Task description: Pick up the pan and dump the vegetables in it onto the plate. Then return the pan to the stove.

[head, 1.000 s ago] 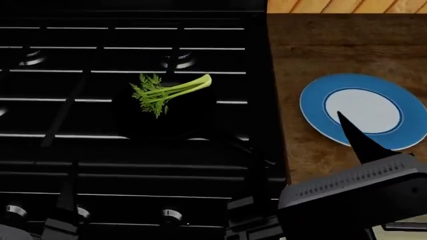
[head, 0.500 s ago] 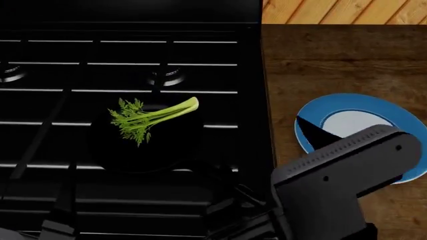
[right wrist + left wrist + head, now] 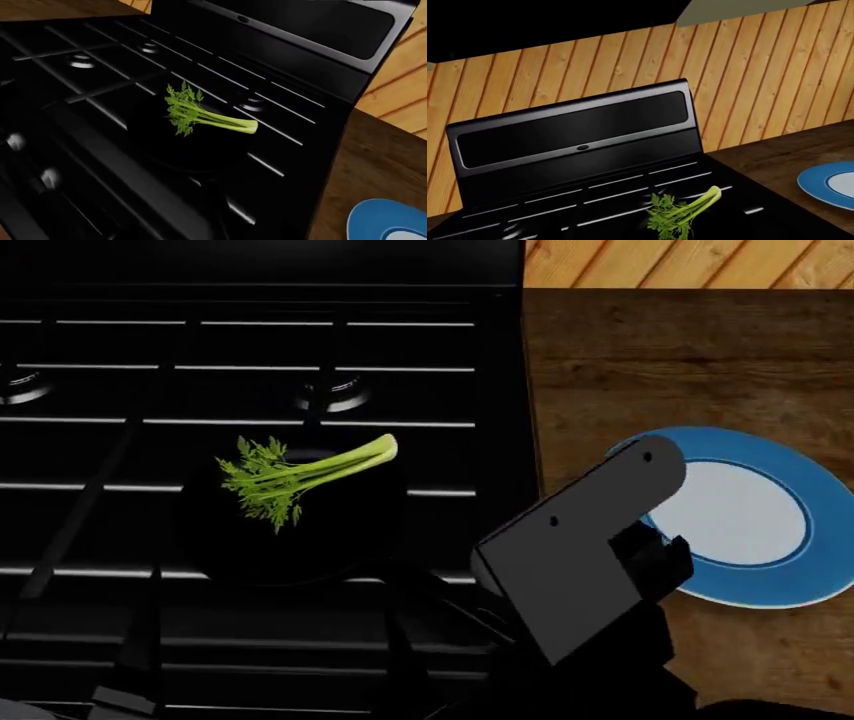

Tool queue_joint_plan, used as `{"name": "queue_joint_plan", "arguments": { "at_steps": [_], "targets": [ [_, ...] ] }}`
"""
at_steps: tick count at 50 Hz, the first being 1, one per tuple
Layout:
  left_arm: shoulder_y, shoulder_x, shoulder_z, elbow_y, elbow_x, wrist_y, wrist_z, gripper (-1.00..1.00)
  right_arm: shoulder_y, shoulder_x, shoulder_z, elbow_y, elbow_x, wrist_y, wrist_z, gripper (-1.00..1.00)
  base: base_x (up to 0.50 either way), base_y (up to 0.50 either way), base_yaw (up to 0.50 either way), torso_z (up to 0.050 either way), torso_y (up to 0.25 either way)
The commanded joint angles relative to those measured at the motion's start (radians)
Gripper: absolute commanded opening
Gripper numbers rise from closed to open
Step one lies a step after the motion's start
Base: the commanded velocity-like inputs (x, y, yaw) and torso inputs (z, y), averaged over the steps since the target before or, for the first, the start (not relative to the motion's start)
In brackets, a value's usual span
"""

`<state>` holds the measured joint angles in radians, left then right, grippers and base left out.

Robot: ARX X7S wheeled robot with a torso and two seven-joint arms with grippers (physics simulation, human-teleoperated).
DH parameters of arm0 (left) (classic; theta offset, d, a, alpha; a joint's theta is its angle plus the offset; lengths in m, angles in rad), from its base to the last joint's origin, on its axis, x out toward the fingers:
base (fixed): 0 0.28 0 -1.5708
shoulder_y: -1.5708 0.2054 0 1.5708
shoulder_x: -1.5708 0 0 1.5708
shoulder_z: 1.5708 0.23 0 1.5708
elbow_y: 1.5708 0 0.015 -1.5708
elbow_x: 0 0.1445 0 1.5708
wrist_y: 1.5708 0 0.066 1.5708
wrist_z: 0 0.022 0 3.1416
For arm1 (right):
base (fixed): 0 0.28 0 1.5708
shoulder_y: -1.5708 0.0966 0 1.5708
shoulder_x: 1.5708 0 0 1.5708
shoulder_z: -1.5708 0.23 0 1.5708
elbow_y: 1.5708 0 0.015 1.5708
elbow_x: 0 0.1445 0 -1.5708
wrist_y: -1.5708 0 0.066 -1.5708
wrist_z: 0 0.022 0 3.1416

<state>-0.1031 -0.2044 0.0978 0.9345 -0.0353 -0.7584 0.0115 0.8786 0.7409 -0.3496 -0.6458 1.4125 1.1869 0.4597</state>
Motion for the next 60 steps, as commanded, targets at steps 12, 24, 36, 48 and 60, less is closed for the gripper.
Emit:
{"name": "queue_joint_plan", "arguments": {
  "at_steps": [12,24,36,48,60],
  "targets": [
    [0.006,0.005,0.010,-0.019,-0.034,0.033,0.021,1.00,0.106,-0.127,-0.289,0.239,-0.330,-0.004,-0.262,1.00,0.00,0.00,0.00,0.000,0.000],
    [0.013,-0.001,0.005,-0.013,-0.048,0.034,0.016,1.00,0.183,-0.170,-0.400,0.352,-0.441,-0.024,-0.352,1.00,0.00,0.00,0.00,0.000,0.000],
    [0.024,-0.008,0.010,-0.026,-0.052,0.054,0.009,1.00,0.241,-0.210,-0.457,0.470,-0.515,-0.064,-0.417,1.00,0.00,0.00,0.00,0.000,0.000],
    [0.024,-0.016,0.017,-0.018,-0.054,0.048,0.000,1.00,0.267,-0.265,-0.541,0.595,-0.598,-0.132,-0.497,1.00,0.00,0.00,0.00,0.000,0.000],
    [0.023,-0.021,0.017,-0.020,-0.062,0.048,-0.007,1.00,0.294,-0.322,-0.598,0.748,-0.669,-0.202,-0.562,1.00,0.00,0.00,0.00,0.000,0.000]
  ]
}}
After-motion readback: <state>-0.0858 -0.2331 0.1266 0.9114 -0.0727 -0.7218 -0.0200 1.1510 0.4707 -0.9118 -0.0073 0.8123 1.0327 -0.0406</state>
